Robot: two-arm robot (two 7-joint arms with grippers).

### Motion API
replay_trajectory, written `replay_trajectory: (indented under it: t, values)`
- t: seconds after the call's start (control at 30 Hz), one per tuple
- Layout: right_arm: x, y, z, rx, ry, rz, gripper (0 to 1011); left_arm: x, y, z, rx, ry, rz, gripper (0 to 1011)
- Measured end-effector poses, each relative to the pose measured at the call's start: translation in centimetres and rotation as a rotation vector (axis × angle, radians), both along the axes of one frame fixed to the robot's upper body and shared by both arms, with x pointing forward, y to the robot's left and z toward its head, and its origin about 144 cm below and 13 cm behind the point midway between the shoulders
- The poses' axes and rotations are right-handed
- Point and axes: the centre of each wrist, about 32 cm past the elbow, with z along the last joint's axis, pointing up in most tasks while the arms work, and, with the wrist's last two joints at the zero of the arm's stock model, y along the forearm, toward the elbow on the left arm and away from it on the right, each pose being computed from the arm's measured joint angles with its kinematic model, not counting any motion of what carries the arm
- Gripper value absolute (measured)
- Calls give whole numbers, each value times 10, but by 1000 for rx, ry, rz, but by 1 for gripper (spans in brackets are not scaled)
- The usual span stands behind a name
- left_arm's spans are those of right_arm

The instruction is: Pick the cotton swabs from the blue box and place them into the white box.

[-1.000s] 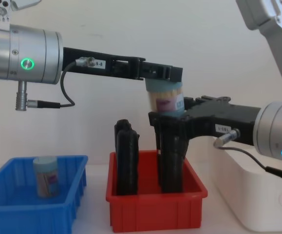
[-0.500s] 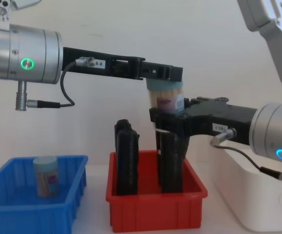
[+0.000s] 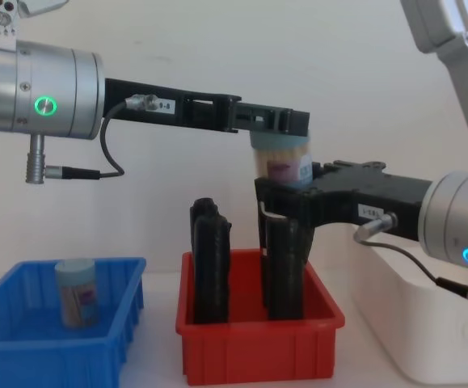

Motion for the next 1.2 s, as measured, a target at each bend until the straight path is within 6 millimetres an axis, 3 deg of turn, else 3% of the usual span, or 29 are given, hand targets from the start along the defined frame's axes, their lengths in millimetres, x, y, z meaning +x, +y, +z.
replay_trajectory:
  t: [0.37,0.77,1.2]
  values:
    - [-6,-14,-1,8,-5,-63,622,0,0,0,0,0,0,1000]
    - [-11,-49,-5,10,0,-208,622,0,0,0,0,0,0,1000]
    - [1,-85,-15,9,28,-365,622,0,0,0,0,0,0,1000]
